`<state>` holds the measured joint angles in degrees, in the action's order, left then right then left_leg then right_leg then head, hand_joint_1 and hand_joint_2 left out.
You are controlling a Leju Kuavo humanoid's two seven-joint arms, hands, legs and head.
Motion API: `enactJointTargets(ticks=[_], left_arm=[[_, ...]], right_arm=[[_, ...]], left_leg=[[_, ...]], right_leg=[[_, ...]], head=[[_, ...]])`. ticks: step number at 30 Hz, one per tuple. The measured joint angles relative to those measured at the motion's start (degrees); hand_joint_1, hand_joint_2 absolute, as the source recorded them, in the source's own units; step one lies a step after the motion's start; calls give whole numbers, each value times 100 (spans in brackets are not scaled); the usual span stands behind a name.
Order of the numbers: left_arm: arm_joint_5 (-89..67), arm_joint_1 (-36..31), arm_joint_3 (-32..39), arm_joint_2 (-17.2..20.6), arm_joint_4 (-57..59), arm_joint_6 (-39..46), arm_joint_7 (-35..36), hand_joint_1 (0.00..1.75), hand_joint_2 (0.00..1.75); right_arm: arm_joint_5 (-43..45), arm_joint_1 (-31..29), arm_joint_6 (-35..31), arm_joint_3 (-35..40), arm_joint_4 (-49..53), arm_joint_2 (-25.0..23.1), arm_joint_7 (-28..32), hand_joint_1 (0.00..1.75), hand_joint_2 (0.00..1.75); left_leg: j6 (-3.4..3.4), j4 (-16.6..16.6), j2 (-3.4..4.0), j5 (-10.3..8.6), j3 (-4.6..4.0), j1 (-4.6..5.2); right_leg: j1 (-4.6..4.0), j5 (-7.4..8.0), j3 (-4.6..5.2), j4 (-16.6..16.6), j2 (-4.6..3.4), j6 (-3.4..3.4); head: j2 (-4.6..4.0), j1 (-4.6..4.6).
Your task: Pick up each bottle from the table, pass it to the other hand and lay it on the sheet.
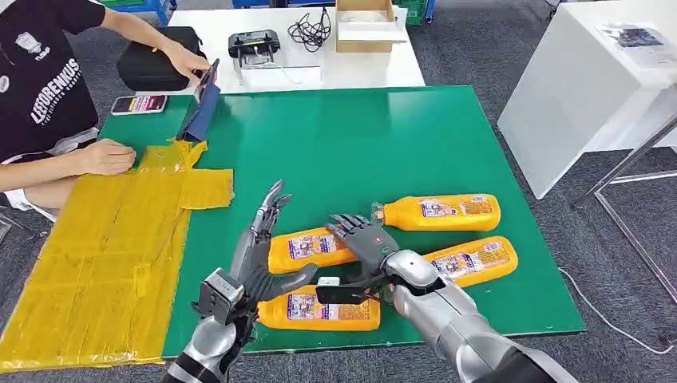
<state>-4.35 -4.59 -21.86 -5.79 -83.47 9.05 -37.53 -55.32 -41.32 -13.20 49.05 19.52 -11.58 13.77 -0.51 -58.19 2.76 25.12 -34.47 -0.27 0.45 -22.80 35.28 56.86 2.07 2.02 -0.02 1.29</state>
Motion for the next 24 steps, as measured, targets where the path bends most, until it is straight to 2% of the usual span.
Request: enactJointTargets(ticks=[1, 3, 5, 6, 7, 9, 13, 15, 18, 20, 24], left_arm=[[0, -4, -13, 0, 0, -2, 0, 0, 175], [9, -14, -35, 0, 2, -7, 0, 0, 175], [20, -35, -63, 0, 2, -9, 0, 0, 175], [26, -45, -72, 0, 2, -9, 0, 0, 175], [37, -52, -83, 0, 2, -11, 0, 0, 175], [44, -58, -98, 0, 4, -15, 0, 0, 175], [44, -58, -129, 0, 7, -17, 0, 0, 175], [44, -58, -131, 0, 7, -17, 0, 0, 175], [44, -58, -133, 0, 7, -17, 0, 0, 175], [50, -57, -133, 0, 7, -24, 0, 0, 175], [50, -52, -133, 2, 7, -24, 0, 0, 175]], right_arm=[[-63, -19, 69, 50, -11, -2, -54, 0, 175], [-237, -67, 251, 144, -31, -9, -218, 14, 175], [-373, -121, 412, 255, -46, -9, -323, 79, 175], [-413, -141, 476, 293, -50, -11, -354, 79, 175], [-435, -147, 513, 338, -52, -13, -367, 98, 175], [-450, -145, 524, 387, -63, -11, -395, 101, 175], [-450, -148, 529, 439, -74, -9, -417, 131, 175], [-450, -152, 529, 450, -76, -7, -422, 129, 175], [-448, -158, 522, 450, -76, -2, -435, 141, 175], [-450, -158, 505, 450, -76, 0, -469, 166, 175], [-483, -114, 181, 446, -79, 4, -649, 175, 175]], left_leg=[[0, 0, 0, 0, 2, 0], [0, 0, 1, 0, 9, 0], [1, 0, 1, 1, 18, -1], [1, 0, 1, 1, 22, -1], [1, 1, 2, 2, 28, -1], [2, 1, 2, 3, 33, -1], [1, 1, 0, 2, 39, -1], [1, 1, 2, 2, 46, -1], [1, 1, 0, 2, 46, -1], [1, 1, 1, 2, 46, -1], [1, 1, 0, 2, 44, -1]], right_leg=[[0, 0, -1, 0, 0, 0], [0, 0, -6, -1, 0, 0], [0, -1, -15, -2, 0, -1], [-1, -2, -18, -2, 0, -1], [-1, -2, -22, -2, -1, -2], [0, -3, -28, -2, -1, -2], [1, -2, -34, -3, 0, -2], [1, -2, -41, -3, -1, -2], [2, -2, -41, -3, 0, -2], [1, -2, -41, -3, 0, -2], [1, -2, -40, -3, 0, -2]], head=[[0, 0], [0, 0], [0, 0], [0, 0], [0, 0], [0, 0], [0, 0], [0, 0], [0, 0], [0, 0], [0, 2]])
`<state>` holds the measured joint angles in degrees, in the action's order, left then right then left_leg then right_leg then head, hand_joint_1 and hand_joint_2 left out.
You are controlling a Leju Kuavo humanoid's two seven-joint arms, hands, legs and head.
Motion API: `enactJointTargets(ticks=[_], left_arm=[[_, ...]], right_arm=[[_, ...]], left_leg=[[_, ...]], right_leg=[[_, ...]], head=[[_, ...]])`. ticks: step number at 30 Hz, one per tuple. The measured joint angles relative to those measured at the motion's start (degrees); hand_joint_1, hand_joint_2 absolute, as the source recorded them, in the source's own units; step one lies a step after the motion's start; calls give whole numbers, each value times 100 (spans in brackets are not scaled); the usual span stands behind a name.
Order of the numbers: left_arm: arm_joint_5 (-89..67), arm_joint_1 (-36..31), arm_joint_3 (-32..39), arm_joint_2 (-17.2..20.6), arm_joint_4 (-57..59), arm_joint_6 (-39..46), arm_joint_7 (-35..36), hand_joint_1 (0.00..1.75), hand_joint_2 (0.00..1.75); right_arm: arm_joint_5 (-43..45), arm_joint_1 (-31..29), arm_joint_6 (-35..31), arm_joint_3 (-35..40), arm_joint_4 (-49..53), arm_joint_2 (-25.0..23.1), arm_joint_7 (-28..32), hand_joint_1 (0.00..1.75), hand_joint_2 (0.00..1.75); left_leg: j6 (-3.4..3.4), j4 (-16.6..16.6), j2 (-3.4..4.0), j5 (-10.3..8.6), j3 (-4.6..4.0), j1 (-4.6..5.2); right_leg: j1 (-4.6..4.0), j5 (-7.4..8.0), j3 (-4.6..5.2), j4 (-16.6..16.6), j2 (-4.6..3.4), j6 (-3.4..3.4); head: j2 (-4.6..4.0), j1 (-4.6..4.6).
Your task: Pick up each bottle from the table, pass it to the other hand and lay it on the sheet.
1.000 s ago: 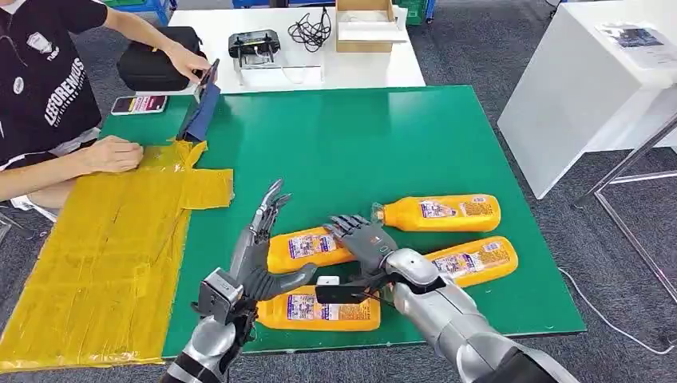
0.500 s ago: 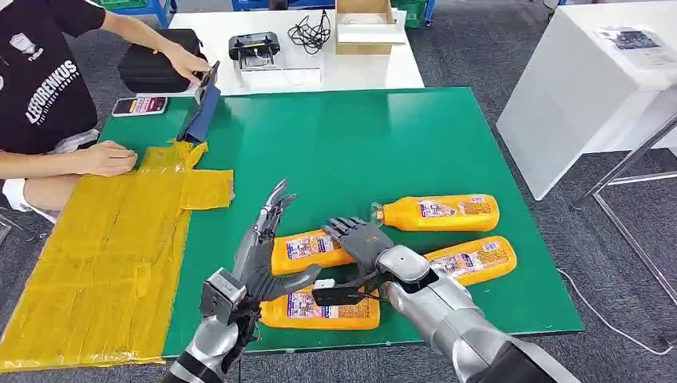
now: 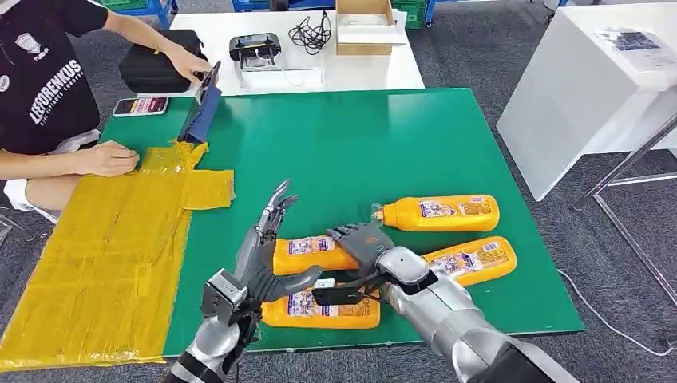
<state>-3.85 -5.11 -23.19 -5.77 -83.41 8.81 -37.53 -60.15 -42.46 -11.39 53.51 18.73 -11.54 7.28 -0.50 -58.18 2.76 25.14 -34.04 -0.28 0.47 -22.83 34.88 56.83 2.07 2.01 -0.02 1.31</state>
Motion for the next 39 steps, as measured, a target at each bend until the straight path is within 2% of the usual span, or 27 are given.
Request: enactJointTargets(ticks=[5, 8, 11, 14, 17, 21, 25, 28, 34, 39], left_arm=[[-13, 90, 0, 0, -42, 39, 2, 0, 175], [-99, 198, 24, 2, -160, 147, 48, 0, 175], [-140, 276, 63, 2, -260, 196, 89, 0, 175], [-192, 372, 127, 2, -350, 269, 129, 0, 175], [-245, 429, 179, 0, -435, 330, 140, 0, 175], [-352, 497, 227, 0, -553, 348, 174, 0, 175], [-404, 566, 282, 0, -627, 387, 216, 0, 175], [-398, 594, 295, 0, -714, 391, 251, 0, 175], [-205, 535, 286, 0, -933, 179, 317, 0, 175], [631, 330, 212, 17, -1032, -557, 559, 0, 175]], right_arm=[[-2, 164, -1290, -66, 0, 39, -304, 175, 175], [140, 332, -2453, -304, 29, 107, -312, 175, 175], [127, 593, -2786, -827, 510, 183, -134, 175, 175], [-234, 964, -2812, -1748, 1260, 159, 653, 175, 175], [-107, 1330, -2821, -2762, 2023, -40, 1573, 175, 175], [1040, 1817, -2852, -3538, 3221, -197, 2116, 175, 175], [2156, 2325, -2858, -3598, 4514, -175, 2090, 175, 175], [2562, 2613, -2860, -3606, 5181, -133, 2029, 175, 175], [3103, 2808, -2732, -3615, 5560, -59, 1981, 175, 175], [3810, 2865, -1448, -3290, 5567, -4, 2151, 175, 175]], left_leg=[[0, 0, -2, 0, -7, 0], [-1, 0, -5, -1, -26, 0], [-1, 0, -6, -1, -34, 0], [0, 0, -7, 0, -45, -1], [0, 0, -10, 0, -55, -4], [0, 0, -28, -1, -59, -5], [0, 0, -28, 0, -60, -2], [-1, 0, -27, 1, -61, -1], [0, 0, -26, 1, -60, -2], [2, 0, -25, -1, -59, -3]], right_leg=[[0, 0, 3, 0, 2, 0], [1, 1, 15, 1, 2, 2], [0, 1, 24, 1, 3, 2], [-3, 1, 33, 2, 3, 2], [-6, -1, 43, 2, 6, 1], [-5, -4, 43, 2, 20, 0], [1, -4, 45, 2, 20, 1], [1, -4, 46, 1, 20, 1], [-2, -3, 47, 1, 19, 1], [-6, -2, 47, 2, 18, 0]], head=[[0, -2], [0, -2], [0, 0], [0, -2], [0, 0], [0, -4], [0, 0], [0, -2], [0, -2], [0, -4]])
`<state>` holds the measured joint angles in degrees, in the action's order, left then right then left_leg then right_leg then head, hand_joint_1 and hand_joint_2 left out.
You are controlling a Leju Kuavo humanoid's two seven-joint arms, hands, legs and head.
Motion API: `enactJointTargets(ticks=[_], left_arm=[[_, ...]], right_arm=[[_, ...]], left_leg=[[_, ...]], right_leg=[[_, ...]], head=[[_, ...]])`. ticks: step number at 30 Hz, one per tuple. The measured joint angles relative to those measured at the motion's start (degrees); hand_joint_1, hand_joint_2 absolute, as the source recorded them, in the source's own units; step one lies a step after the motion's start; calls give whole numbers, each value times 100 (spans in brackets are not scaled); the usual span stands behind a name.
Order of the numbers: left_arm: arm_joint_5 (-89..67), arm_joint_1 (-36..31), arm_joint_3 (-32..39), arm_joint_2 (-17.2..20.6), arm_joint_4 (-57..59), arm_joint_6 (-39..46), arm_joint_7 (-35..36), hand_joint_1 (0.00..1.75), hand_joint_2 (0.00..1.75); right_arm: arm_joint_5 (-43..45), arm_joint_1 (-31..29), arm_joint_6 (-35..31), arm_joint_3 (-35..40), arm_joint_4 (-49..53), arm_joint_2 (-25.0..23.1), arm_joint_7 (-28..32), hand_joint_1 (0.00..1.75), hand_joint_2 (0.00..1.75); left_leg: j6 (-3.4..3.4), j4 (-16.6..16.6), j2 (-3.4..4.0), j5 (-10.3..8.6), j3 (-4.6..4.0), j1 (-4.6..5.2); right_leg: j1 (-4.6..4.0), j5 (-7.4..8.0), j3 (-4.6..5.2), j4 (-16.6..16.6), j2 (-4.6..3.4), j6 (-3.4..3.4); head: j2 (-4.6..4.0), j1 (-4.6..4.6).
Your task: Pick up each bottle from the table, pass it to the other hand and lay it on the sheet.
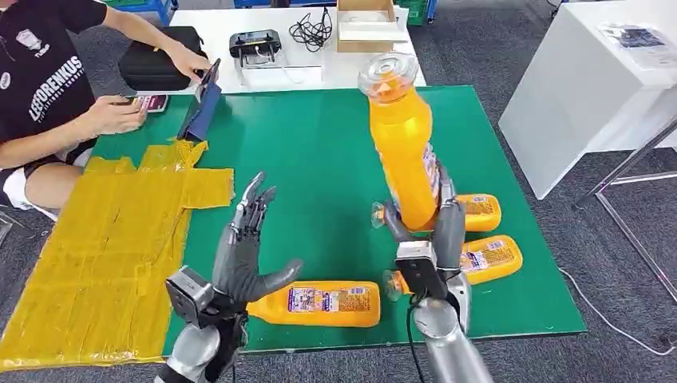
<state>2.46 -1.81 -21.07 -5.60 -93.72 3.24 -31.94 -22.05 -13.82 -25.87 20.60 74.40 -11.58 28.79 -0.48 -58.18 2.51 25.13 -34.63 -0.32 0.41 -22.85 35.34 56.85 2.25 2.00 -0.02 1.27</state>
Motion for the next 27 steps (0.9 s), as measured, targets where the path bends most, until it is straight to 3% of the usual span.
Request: enactJointTargets(ticks=[6, 16, 17, 26, 27], left_arm=[[359, -337, -118, 37, -22, -392, 162, 0, 175], [338, -569, -277, 42, -24, -373, 249, 0, 175], [309, -569, -289, 42, -26, -326, 236, 175, 175], [316, -565, -317, 42, -37, 135, 68, 175, 175], [266, -564, -317, 42, -39, 204, 40, 175, 175]], right_arm=[[-409, 11, 443, 908, -249, 72, 127, 175, 175], [-1290, -61, -73, 1714, -544, 81, 90, 175, 175], [-1292, -76, -69, 1752, -547, 81, 61, 175, 175], [-905, -181, -88, 2082, -627, 92, -92, 175, 175], [-868, -169, -108, 2086, -604, 101, -70, 138, 175]], left_leg=[[1, 0, -1, 0, -2, -2], [-1, 0, -1, 1, -4, 1], [-1, 0, -1, 0, -4, 0], [0, 0, 0, 0, -4, 0], [0, 0, 0, 0, -4, 0]], right_leg=[[-1, 0, 1, 1, 1, 0], [5, 0, 3, 0, 1, 0], [5, 0, 3, 0, 1, 0], [1, 0, 7, 0, 0, 0], [1, -1, 8, 0, 0, 0]], head=[[0, 2], [0, 0], [0, 4], [0, 2], [0, 2]])
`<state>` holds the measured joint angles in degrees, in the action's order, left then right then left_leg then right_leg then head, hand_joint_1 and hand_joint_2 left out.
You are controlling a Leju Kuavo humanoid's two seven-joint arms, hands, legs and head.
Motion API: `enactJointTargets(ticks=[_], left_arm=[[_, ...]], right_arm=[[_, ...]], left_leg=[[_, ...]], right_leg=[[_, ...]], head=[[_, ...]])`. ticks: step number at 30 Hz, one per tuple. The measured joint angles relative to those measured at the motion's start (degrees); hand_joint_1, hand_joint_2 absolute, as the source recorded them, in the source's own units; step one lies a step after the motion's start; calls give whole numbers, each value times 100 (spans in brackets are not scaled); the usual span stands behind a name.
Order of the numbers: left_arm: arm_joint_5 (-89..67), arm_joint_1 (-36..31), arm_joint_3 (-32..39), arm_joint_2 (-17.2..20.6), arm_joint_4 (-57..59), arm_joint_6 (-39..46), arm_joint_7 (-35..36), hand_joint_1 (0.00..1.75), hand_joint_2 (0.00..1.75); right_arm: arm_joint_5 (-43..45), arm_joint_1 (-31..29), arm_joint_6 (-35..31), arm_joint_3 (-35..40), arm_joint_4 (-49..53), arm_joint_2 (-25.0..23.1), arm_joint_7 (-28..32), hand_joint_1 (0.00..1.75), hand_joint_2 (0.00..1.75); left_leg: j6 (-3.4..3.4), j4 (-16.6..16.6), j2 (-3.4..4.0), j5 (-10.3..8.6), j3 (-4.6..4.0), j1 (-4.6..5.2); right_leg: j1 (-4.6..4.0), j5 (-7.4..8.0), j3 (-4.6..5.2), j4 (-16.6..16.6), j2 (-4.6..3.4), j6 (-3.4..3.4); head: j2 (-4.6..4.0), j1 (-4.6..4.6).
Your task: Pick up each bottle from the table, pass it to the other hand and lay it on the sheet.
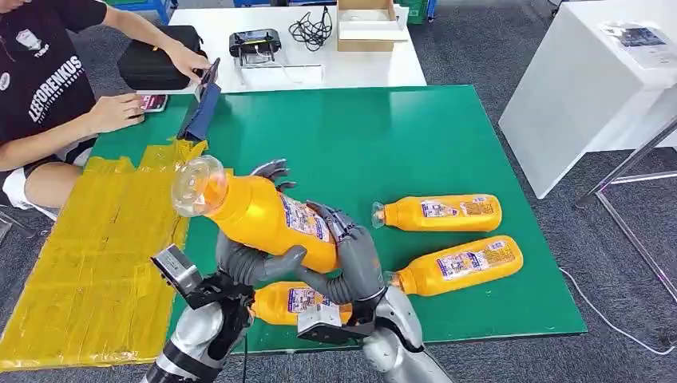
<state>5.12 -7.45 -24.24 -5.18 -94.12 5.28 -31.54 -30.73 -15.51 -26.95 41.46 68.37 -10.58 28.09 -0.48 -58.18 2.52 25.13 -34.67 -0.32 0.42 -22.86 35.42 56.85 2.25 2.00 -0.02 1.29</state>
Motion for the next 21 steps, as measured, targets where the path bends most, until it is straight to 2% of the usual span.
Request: enactJointTargets(ticks=[1, 2, 3, 7, 10, 12, 17, 21], left_arm=[[-44, 0, -4, 0, -4, 49, -24, 175, 175], [-81, 1, -13, 0, -18, 99, -42, 175, 175], [-103, 0, -24, 0, -24, 132, -48, 175, 175], [-736, -72, -22, 4, -26, 642, -77, 175, 175], [-2937, -270, 92, 136, 64, 2024, 280, 175, 175], [-4746, -472, 205, 281, 249, 2518, 951, 175, 175], [-7090, -1150, 537, 882, 1259, 1920, 2326, 175, 175], [-8058, -1622, 765, 1395, 2322, 1788, 2780, 175, 175]], right_arm=[[22, 15, -4, 2, 31, 15, 4, 14, 175], [48, 34, -11, 4, 75, 31, 2, 14, 175], [66, 51, -15, 4, 121, 46, 2, 0, 175], [182, 222, -88, 4, 359, 103, 24, 0, 175], [125, 403, -140, -15, 696, 157, -62, 0, 175], [-30, 506, -40, -57, 931, 205, -269, 0, 175], [-856, 754, -68, -227, 1464, 373, -680, 0, 175], [-1290, 912, 55, -356, 1790, 498, -964, 0, 175]], left_leg=[[0, 0, 0, 0, -1, 0], [0, 0, -1, 0, -2, 0], [0, 0, -1, 0, -3, 0], [-1, 0, -5, 1, -6, 0], [-1, 0, -1, 1, -5, 1], [0, 0, -4, 0, -4, 0], [6, 0, 6, -7, 1, -1], [10, 1, 31, -10, 2, -2]], right_leg=[[0, 0, 0, 0, 0, 0], [1, 0, 1, 0, 0, 0], [2, 0, 1, 0, 1, 0], [2, 0, 2, 0, 3, 0], [1, 0, 4, 0, 1, 0], [0, 0, 3, 0, 2, 0], [-2, 2, 3, 3, -5, -2], [-3, 5, 8, 7, -20, -5]], head=[[0, 0], [0, 0], [0, 0], [0, -4], [0, 0], [0, -2], [0, -2], [0, -2]])
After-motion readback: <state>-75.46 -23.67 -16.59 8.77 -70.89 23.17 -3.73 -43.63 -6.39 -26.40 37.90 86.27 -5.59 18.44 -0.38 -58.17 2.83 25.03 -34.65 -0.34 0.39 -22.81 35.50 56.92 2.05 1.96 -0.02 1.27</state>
